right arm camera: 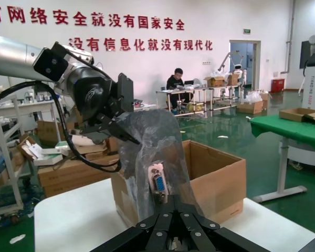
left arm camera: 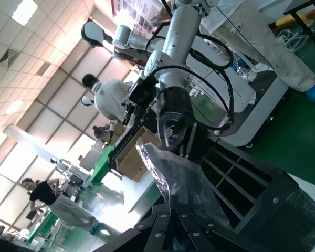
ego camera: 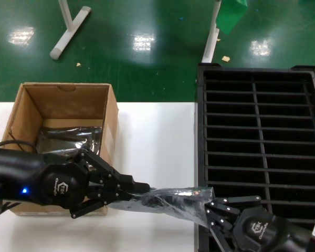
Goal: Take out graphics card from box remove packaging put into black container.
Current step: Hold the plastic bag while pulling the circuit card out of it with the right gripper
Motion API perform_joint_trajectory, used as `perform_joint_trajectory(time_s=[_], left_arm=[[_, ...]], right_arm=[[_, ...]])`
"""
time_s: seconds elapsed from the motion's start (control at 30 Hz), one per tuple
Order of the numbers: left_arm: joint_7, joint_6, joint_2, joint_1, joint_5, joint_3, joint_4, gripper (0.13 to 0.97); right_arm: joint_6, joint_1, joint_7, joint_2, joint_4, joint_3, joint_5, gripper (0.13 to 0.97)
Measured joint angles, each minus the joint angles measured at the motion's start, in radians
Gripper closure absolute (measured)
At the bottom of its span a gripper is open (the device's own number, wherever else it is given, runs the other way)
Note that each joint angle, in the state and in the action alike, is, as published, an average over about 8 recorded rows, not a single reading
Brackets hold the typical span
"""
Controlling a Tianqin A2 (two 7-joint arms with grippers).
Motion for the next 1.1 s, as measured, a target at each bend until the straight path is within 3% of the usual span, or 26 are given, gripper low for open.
perform_joint_trajectory(time_s=[0.33,0.73,1.1], left_arm=[[0.000,0.000,-0.002,-0.004,0.000,0.009,0.006,0.955],[-0.009,0.000,0.002,-0.003,-0.005,0.011,0.003,0.955],[-0.018,0.000,-0.006,0.021,-0.013,0.007,-0.013,0.955]], right_arm=[[-0.010,0.008,0.004,0.010,0.003,0.002,0.003,0.940],[-0.027,0.010,0.005,0.010,0.007,-0.018,0.002,0.871],[-0.014,0.024,0.028,0.011,0.009,-0.038,-0.011,0.709]])
